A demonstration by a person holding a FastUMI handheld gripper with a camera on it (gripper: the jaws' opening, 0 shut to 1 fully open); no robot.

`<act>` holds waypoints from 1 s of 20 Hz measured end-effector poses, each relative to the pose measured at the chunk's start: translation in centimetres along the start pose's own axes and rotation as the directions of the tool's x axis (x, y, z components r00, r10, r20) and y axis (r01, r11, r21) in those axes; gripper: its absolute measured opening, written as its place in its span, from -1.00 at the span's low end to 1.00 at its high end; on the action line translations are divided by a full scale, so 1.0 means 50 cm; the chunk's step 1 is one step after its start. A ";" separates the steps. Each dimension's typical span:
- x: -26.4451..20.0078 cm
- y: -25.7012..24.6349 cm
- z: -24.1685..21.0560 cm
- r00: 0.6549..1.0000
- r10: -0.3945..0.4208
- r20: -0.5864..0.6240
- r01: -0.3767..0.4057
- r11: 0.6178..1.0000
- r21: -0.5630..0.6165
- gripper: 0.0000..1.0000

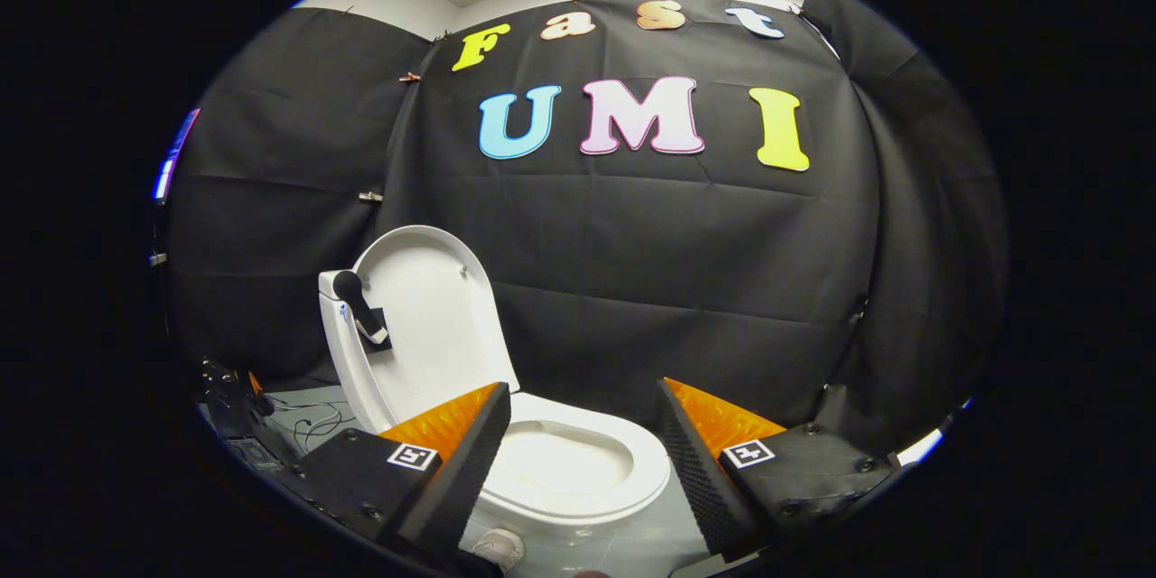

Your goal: Open the toilet lid.

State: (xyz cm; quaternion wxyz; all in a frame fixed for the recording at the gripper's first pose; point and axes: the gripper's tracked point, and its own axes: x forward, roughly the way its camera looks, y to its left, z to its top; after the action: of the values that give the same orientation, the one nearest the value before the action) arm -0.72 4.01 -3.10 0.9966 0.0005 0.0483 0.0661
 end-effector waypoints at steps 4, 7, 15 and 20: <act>-0.002 -0.003 0.005 1.000 -0.004 0.007 0.004 1.000 0.004 0.97; -0.003 -0.003 0.005 1.000 -0.002 0.009 0.002 1.000 -0.001 0.97; -0.002 -0.009 0.005 1.000 -0.007 0.008 0.007 1.000 0.003 0.97; -0.002 -0.006 -0.003 1.000 -0.004 -0.001 0.004 1.000 0.000 0.97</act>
State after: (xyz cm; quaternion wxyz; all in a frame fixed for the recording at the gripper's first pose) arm -0.81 3.70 -3.23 0.9967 0.0005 0.0488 0.0642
